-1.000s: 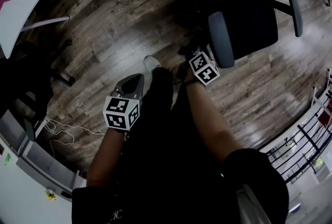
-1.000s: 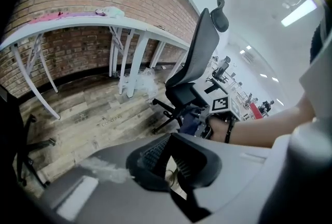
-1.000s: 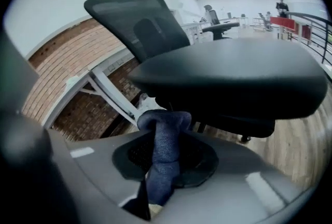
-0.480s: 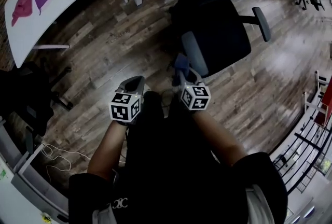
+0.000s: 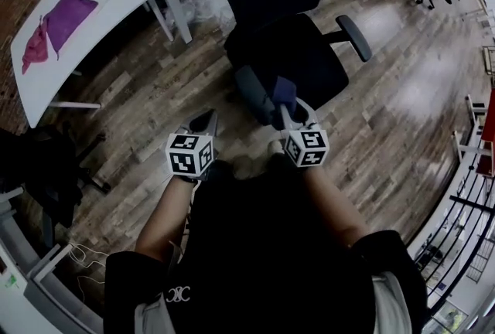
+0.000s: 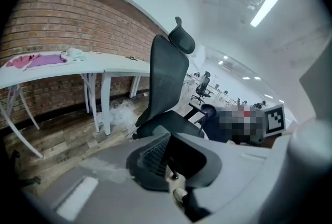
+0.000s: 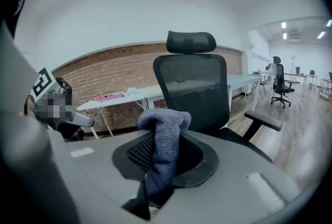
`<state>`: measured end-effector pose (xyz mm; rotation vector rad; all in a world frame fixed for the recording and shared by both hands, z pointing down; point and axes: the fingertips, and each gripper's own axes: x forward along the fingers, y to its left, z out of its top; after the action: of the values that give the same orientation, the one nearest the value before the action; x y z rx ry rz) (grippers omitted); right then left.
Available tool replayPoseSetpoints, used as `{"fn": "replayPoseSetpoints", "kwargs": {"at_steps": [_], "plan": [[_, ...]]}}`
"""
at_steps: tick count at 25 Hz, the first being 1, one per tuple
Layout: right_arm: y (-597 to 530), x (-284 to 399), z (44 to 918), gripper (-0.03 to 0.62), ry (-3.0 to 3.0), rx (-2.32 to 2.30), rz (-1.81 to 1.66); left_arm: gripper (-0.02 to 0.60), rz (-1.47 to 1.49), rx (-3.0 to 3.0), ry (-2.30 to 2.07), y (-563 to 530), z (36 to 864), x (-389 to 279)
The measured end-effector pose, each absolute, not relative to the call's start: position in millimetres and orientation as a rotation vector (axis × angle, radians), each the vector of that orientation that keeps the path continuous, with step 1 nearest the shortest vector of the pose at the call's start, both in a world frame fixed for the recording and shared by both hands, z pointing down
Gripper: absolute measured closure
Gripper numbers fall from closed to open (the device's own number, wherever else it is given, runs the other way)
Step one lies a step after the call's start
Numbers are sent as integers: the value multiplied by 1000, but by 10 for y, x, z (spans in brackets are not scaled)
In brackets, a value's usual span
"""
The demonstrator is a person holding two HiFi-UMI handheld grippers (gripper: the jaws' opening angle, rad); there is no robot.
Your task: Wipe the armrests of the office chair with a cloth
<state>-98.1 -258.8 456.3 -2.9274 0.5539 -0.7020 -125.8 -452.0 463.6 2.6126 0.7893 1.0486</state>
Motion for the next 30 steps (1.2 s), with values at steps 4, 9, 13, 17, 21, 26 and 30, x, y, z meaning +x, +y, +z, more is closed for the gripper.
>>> {"fn": "replayPoseSetpoints", "kwargs": {"at_steps": [4,9,13,17,21,26,30], "plan": [[-2102,-738,4432,513,620,-2916,-624,576,957,2642,747,-4100,4419,-1148],[-1722,-621,4408,514,981,-2862,-633,575,879,2686,513,-3668,4299,-1129],[-1390,-551,4396,514,1204,-2820,-632,575,860,2700,288,-3364,4277,-1326],[-1169,-520,4448,514,1309,-2766,-658,575,857,2711,145,-3081,4258,-1622],[-1181,-599,4429,514,1387,-2725,-668,576,827,2721,68,-3012,4187,-1849],[-1168,-699,4421,513,1470,-2692,-688,575,750,2708,-9,-2963,4125,-2011],[-1021,-697,4365,514,1465,-2717,-688,575,707,2707,-12,-2845,4091,-2141]]}}
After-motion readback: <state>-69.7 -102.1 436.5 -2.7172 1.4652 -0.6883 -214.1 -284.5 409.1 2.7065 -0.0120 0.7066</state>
